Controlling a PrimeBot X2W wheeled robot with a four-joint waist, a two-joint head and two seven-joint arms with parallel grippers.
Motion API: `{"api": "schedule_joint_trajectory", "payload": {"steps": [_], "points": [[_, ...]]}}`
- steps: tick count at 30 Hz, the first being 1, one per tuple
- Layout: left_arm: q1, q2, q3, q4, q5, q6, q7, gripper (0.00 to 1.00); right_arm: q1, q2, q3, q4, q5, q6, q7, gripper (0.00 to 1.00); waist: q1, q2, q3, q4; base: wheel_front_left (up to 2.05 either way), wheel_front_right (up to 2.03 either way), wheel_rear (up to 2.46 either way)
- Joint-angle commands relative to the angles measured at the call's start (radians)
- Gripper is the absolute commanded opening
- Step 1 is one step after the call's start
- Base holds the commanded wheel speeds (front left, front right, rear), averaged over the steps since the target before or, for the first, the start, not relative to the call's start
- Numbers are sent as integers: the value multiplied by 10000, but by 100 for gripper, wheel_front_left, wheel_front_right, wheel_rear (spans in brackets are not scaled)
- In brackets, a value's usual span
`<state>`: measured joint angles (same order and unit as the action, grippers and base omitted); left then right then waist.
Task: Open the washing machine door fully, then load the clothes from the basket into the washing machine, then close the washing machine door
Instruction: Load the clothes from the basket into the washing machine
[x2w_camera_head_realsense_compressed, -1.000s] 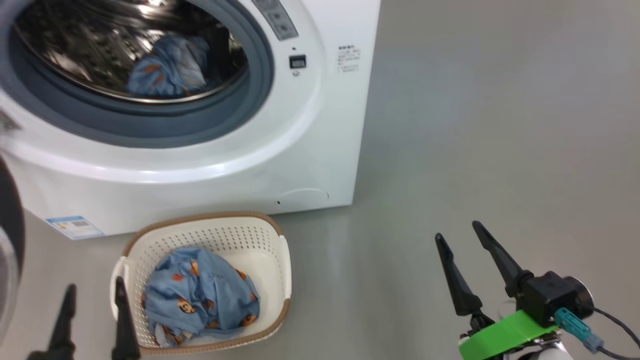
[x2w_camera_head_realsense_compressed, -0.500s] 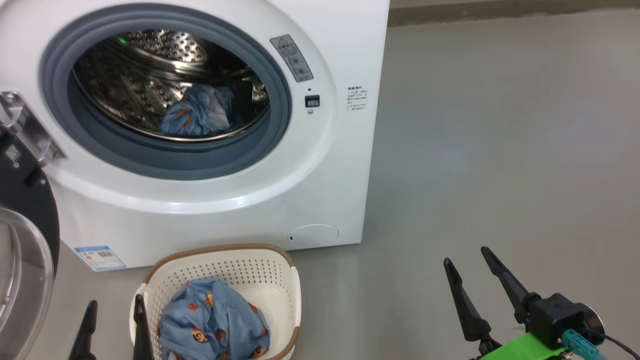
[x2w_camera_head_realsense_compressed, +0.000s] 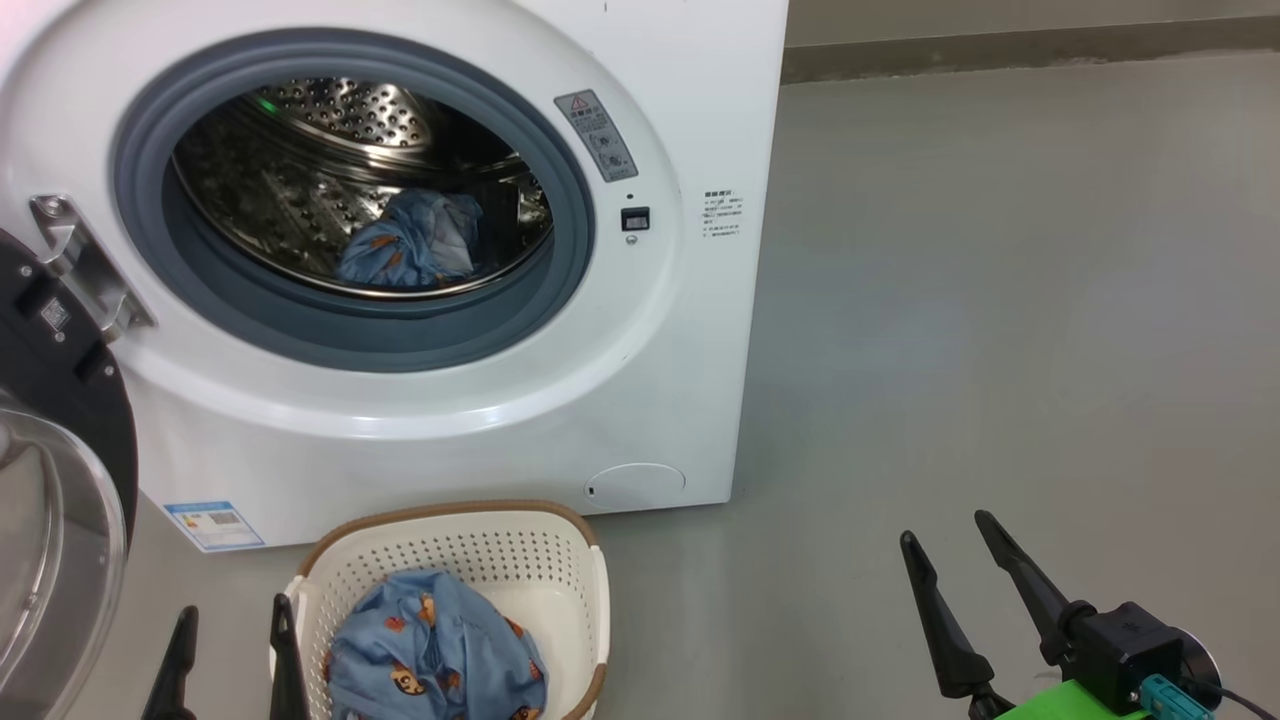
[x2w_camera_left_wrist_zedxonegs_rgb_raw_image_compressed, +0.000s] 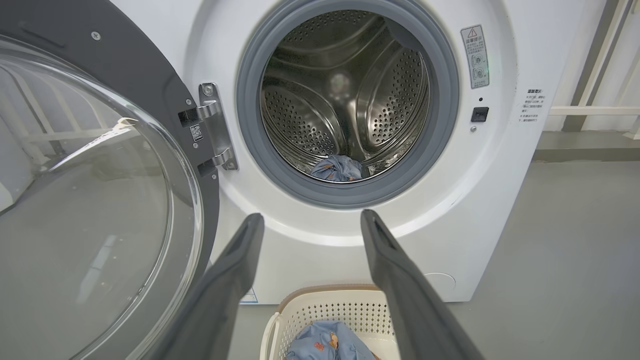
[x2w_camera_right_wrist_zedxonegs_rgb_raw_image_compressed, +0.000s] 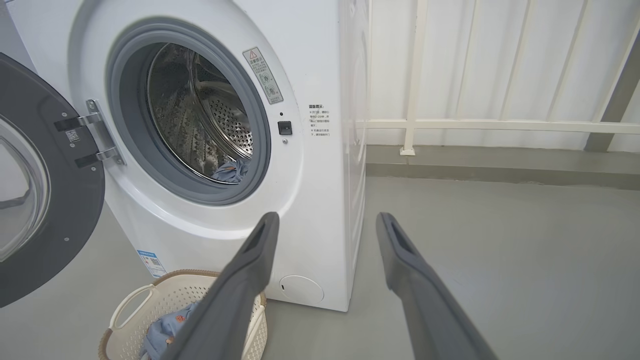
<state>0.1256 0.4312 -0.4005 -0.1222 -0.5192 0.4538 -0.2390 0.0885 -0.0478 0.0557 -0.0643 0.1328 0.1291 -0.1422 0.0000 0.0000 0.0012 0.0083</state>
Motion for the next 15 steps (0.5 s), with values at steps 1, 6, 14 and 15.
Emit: {"api": "schedule_joint_trajectory", "payload": {"steps": [1,6,14,15], "points": [[-196,230,351,-215,126,73,-41,100,-73,-24,267,-303,68,16,4,100,0,0,20,13,0,0,0],[-242,213,350,-212,111,57,-55,100,-130,-24,322,-324,58,16,22,100,0,0,97,18,0,0,0],[-320,181,375,-186,126,54,-89,100,-205,-24,350,-313,43,16,4,100,0,0,170,-32,0,0,0],[-334,174,379,-171,121,52,-92,100,-214,-24,377,-315,63,16,-10,100,0,0,180,-33,0,0,0]]}}
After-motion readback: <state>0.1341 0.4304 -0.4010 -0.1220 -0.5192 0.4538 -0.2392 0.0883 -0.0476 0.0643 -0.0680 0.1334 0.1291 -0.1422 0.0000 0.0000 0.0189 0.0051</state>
